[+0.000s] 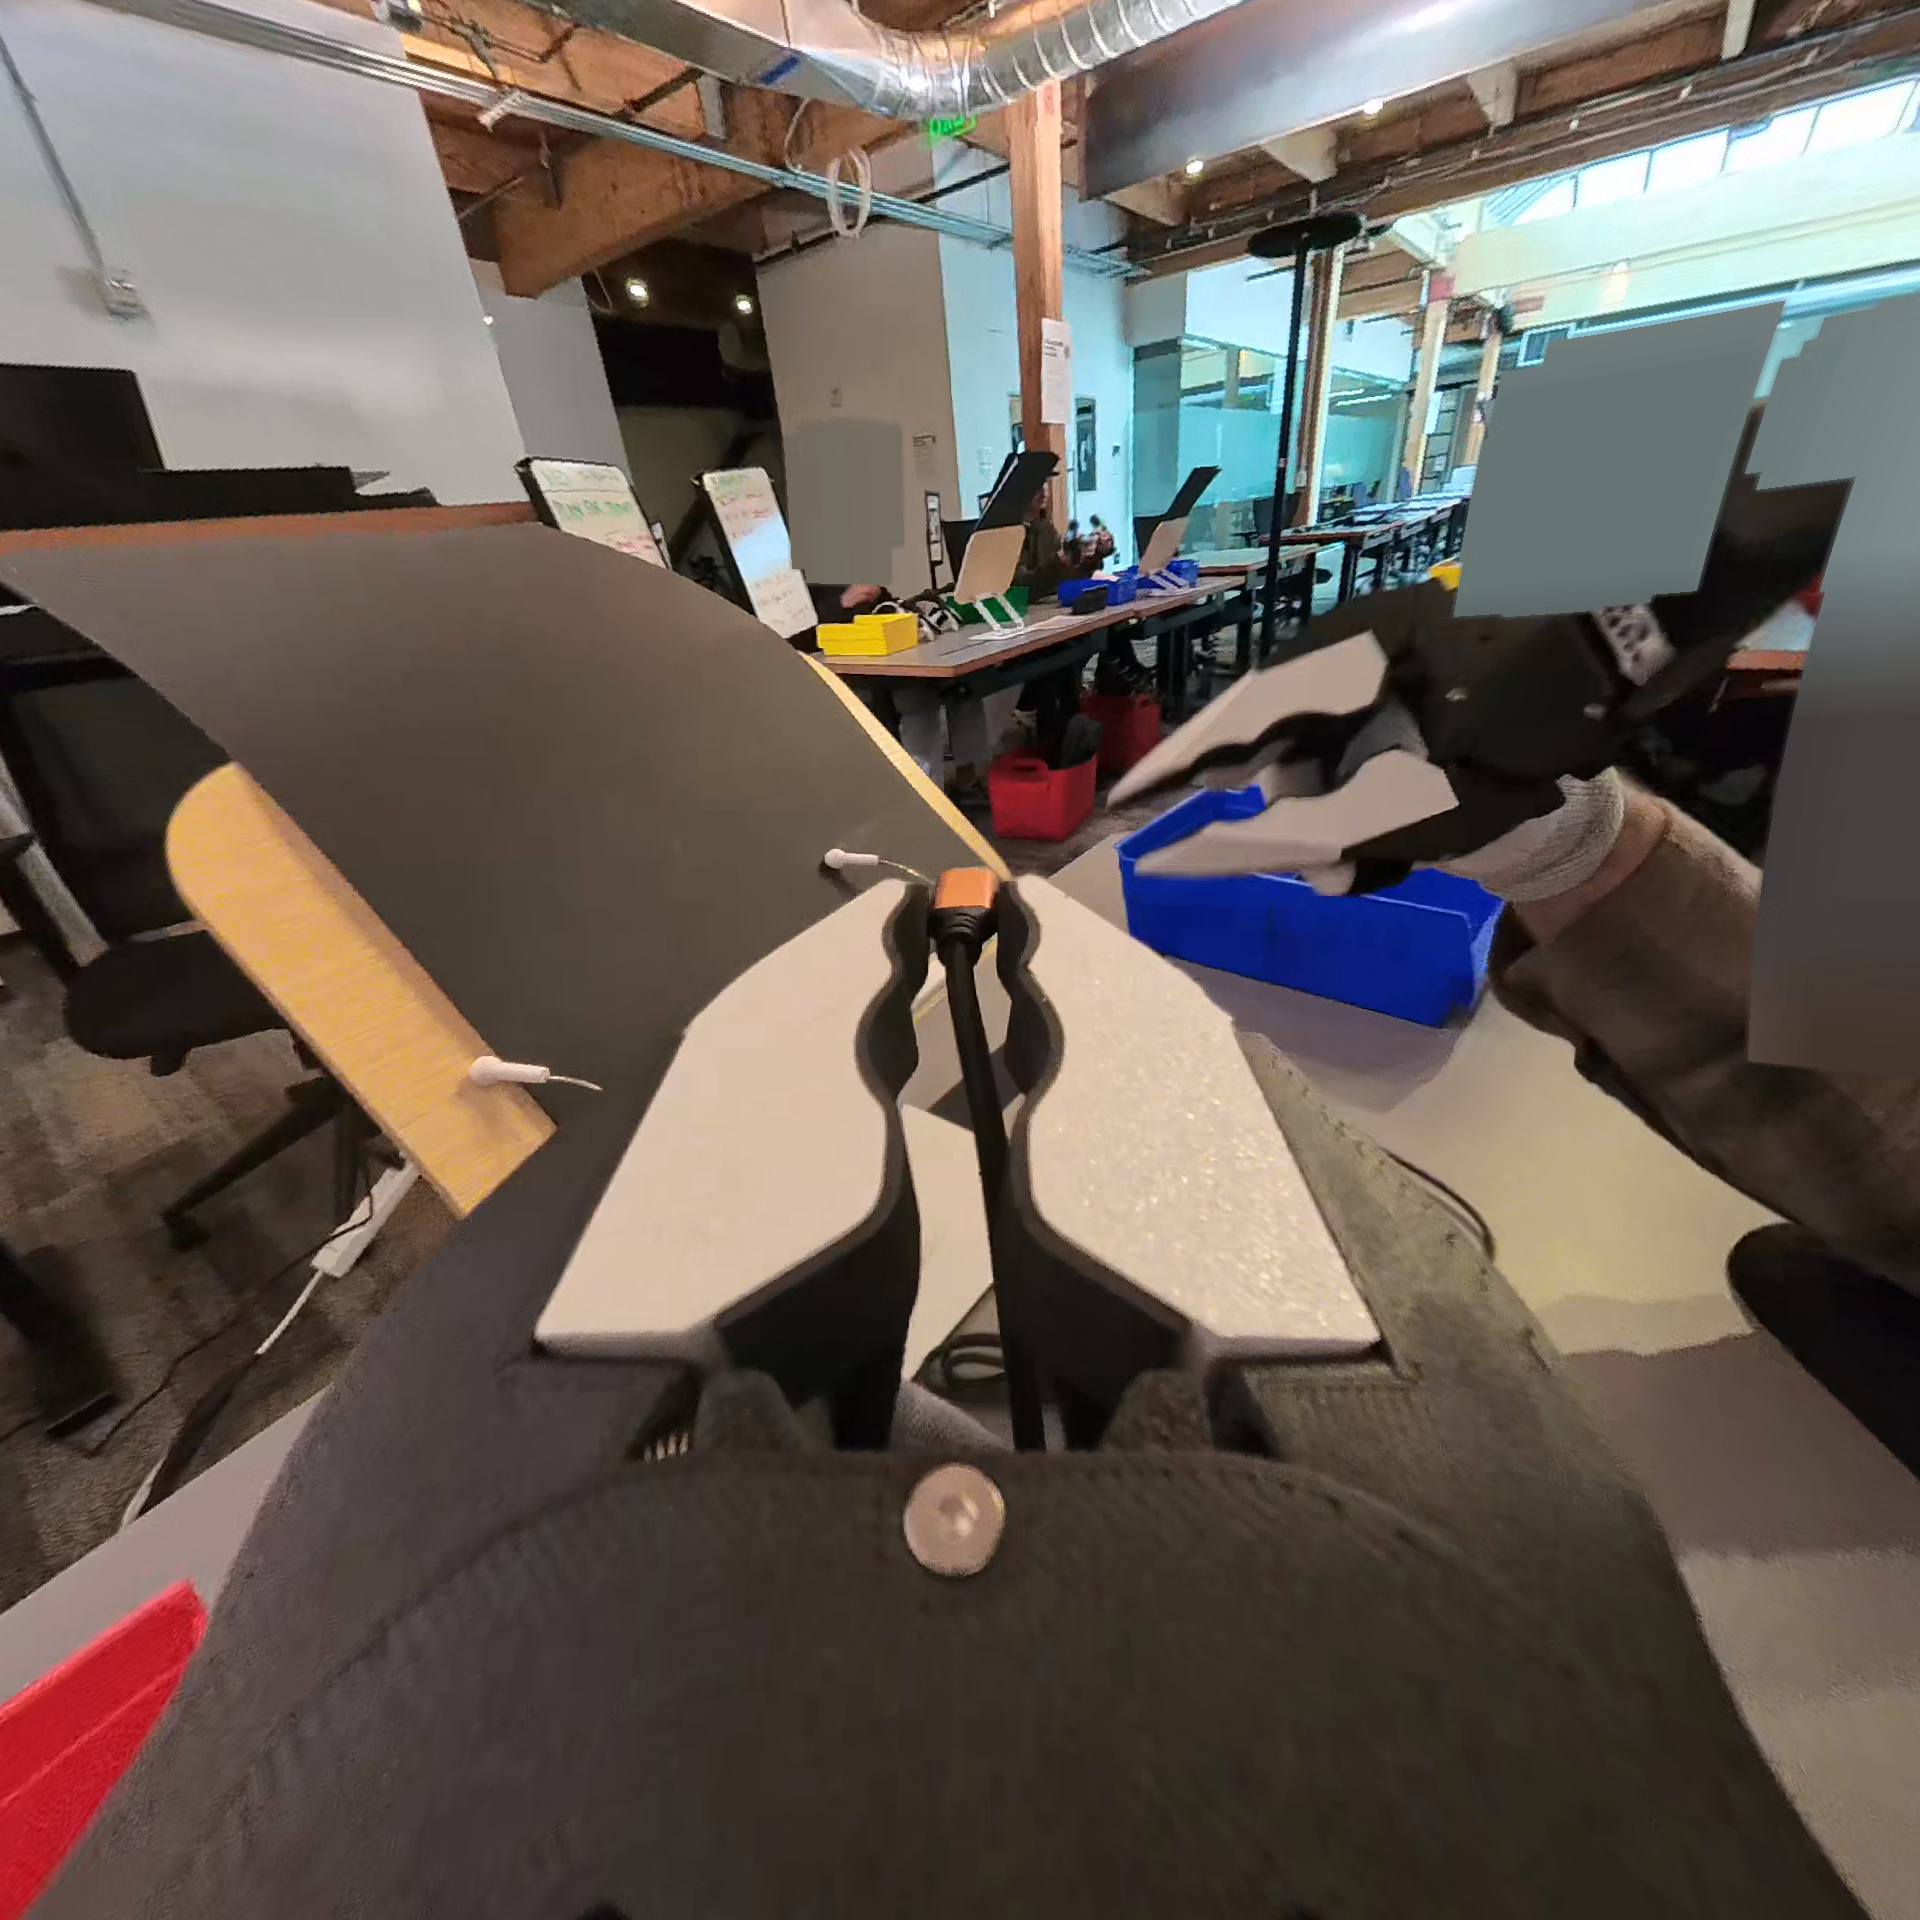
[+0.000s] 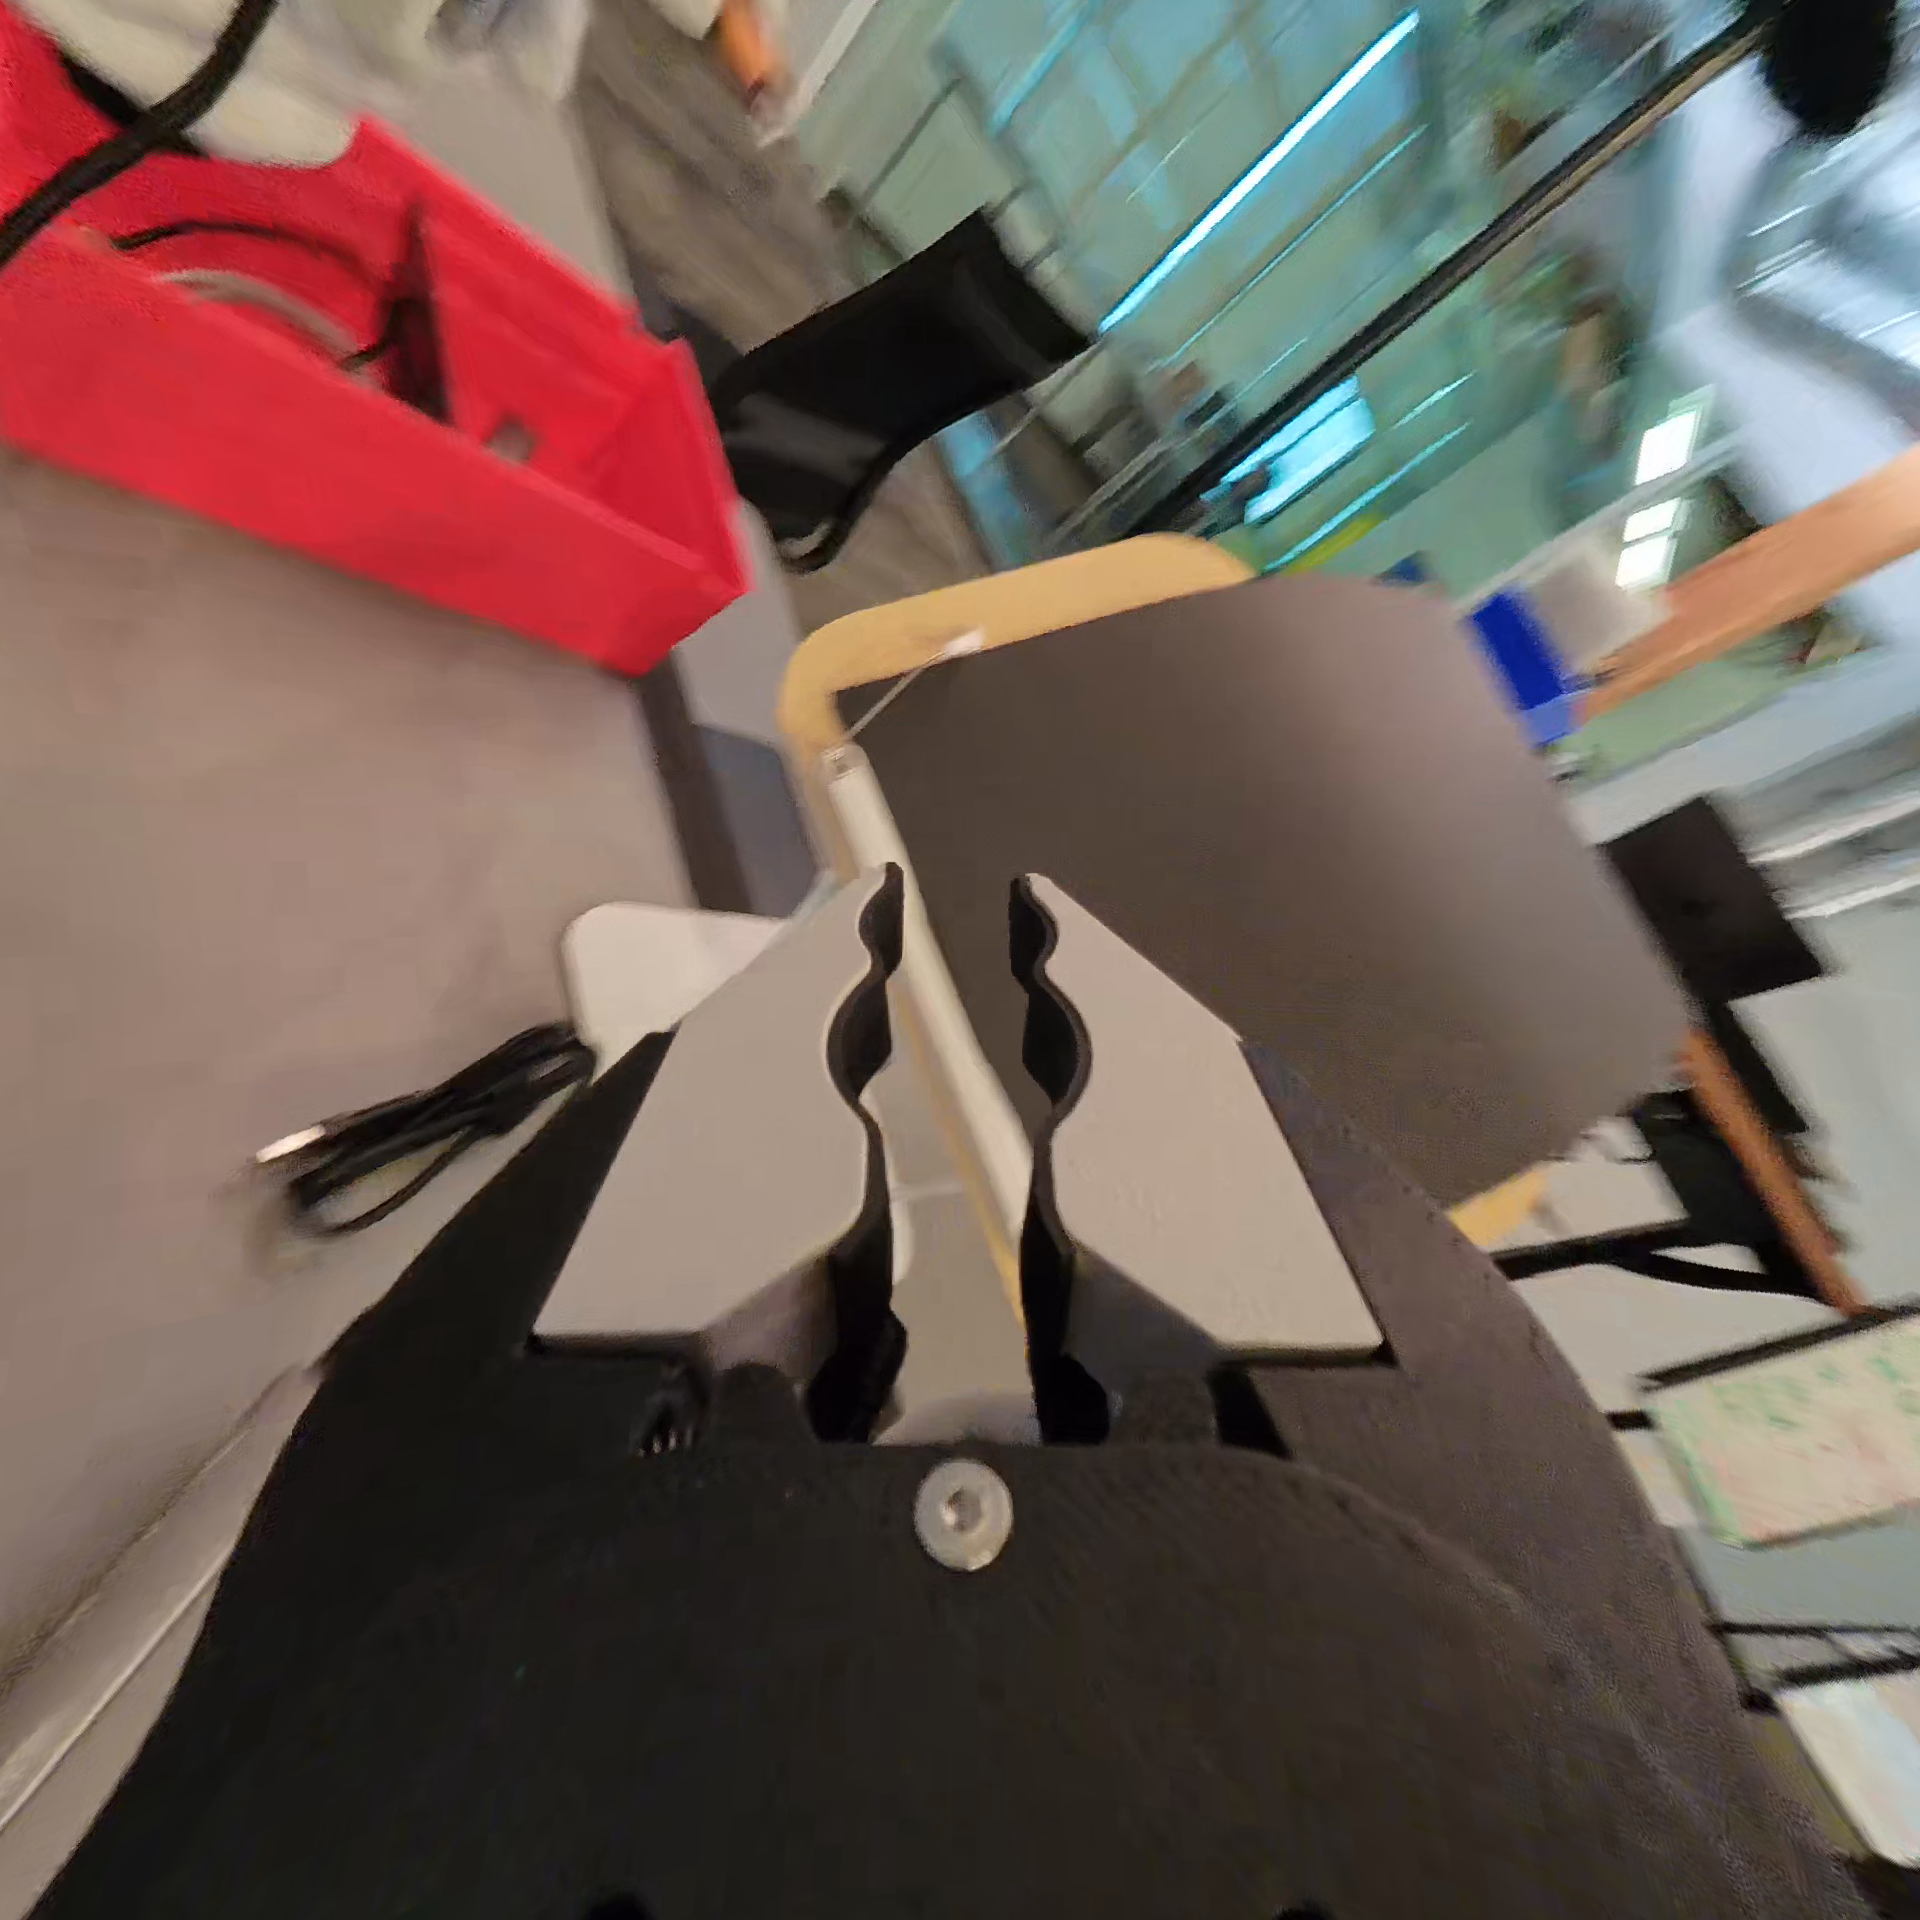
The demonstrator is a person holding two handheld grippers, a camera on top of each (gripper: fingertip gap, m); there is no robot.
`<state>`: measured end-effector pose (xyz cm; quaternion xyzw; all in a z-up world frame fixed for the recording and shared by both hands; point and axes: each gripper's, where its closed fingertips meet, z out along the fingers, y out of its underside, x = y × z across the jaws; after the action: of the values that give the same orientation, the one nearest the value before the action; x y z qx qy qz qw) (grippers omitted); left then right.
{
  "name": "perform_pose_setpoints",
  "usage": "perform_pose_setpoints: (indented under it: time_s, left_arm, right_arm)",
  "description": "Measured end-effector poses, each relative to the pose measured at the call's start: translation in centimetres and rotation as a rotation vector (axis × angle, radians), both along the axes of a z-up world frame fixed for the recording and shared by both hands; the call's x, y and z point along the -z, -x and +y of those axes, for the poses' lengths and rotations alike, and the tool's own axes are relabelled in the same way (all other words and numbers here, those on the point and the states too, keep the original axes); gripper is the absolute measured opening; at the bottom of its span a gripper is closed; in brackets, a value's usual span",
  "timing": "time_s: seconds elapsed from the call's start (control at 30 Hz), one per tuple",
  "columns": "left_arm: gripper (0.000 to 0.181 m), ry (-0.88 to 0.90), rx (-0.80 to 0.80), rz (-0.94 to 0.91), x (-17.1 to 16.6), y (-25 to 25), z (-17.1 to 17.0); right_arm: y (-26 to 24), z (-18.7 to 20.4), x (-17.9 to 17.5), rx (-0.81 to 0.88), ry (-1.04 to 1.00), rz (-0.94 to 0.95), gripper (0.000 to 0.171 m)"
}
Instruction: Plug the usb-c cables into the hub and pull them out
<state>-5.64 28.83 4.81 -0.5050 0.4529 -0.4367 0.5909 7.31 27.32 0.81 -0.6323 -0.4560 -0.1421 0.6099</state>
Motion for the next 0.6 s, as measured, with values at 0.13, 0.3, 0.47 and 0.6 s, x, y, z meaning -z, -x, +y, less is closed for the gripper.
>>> perform_pose_setpoints:
  time_s: [0.13, 0.3, 0.47, 0.6]
  left_arm:
    - [0.013, -0.011, 0.008, 0.006, 0.0, 0.2, -0.2]
    - [0.013, -0.026, 0.008, 0.009, -0.2, 0.4, -0.5]
    - [0.013, -0.027, 0.032, -0.003, -0.5, 0.3, -1.1]
    - [0.013, -0.022, 0.040, -0.005, -0.6, 0.3, -1.3]
  right_arm:
    - [1.0, -2.9, 6.4, -0.141, 0.437, 0.011, 0.024]
    - [-0.7, -6.9, 13.3, -0.205, 0.871, 0.232, 0.033]
    - [-3.2, -8.0, 18.8, -0.152, 1.175, 0.468, 0.043]
    - [-2.6, -8.6, 22.0, -0.145, 1.321, 0.515, 0.048]
